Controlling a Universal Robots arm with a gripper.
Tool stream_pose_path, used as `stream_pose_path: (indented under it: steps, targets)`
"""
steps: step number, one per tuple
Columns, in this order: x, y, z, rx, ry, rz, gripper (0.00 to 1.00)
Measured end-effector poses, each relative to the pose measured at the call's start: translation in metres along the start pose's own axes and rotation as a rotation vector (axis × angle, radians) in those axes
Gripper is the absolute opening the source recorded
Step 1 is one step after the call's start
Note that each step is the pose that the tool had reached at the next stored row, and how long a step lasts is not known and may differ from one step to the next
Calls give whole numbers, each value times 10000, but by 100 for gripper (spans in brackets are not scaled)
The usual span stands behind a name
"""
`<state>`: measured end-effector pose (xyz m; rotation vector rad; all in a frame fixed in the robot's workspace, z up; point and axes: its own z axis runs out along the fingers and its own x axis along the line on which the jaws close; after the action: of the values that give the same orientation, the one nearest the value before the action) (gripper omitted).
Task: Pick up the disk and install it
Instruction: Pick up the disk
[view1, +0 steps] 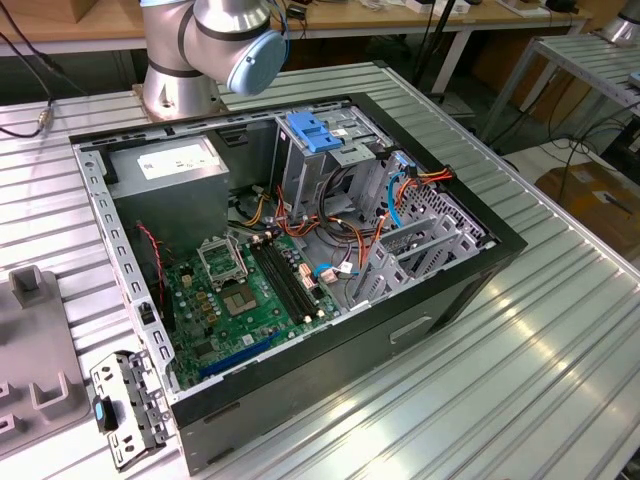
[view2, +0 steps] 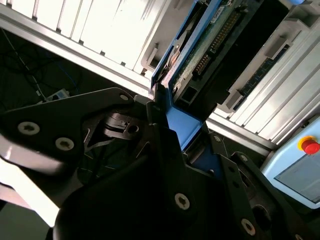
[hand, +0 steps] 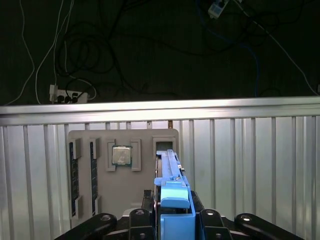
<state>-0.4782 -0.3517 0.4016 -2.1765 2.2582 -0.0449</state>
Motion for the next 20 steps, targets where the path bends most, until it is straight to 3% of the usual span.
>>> stream_pose_path:
  steps: [20]
  targets:
    - [2,-12,-131,-31,0,0,37]
